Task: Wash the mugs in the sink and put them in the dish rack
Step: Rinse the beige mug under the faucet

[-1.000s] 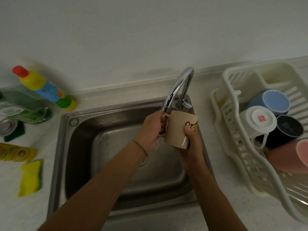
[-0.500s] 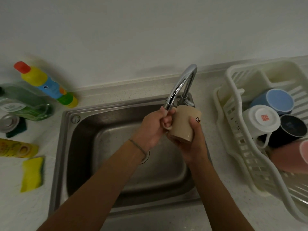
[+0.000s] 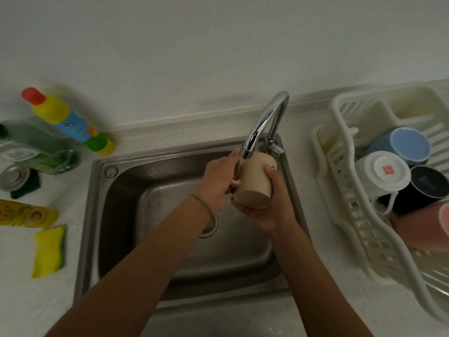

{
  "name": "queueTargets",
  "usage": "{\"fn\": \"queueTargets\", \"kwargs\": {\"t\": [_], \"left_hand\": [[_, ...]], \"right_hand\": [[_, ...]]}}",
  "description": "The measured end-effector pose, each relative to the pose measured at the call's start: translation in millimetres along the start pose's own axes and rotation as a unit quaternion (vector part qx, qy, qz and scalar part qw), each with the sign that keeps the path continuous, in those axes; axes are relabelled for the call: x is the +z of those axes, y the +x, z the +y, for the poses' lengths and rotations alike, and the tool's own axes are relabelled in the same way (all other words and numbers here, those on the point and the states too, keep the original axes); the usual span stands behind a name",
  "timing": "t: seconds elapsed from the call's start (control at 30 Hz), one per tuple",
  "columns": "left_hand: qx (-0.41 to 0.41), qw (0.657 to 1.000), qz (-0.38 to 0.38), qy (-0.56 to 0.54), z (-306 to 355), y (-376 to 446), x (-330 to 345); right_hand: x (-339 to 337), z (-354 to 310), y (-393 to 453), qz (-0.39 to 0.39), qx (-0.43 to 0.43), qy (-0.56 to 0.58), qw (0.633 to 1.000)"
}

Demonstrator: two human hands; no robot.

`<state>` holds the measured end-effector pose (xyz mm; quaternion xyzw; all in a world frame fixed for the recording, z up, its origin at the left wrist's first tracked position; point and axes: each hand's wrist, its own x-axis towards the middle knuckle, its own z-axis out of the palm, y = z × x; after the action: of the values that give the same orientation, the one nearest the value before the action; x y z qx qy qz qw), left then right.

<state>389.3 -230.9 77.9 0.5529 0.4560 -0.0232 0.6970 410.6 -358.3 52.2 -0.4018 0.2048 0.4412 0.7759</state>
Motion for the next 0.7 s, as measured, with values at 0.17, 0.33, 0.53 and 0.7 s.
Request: {"fn": "queueTargets", "kwargs": {"t": [0.17, 0.33, 0.53, 0.7], "left_hand": [[-0.068, 0.983, -0.14, -0.1, -13, -1, -19], [-0.08, 0.95, -0.167, -0.251, -26, -5, -27], [0.038, 0.966, -0.105, -0.233, -25, -14, -14], [0.082, 0.975, -0.064, -0.196, -32, -16, -14]], "right_hand": [[2, -10, 11, -0.03, -0.014, -0.105, 0.994], [16, -17, 16, 0.038, -0.117, -0.277, 0.953], [26, 10, 23, 0.111, -0.318, -0.571, 0.748], [35, 17, 20, 0.171, -0.371, -0.649, 0.642]]}}
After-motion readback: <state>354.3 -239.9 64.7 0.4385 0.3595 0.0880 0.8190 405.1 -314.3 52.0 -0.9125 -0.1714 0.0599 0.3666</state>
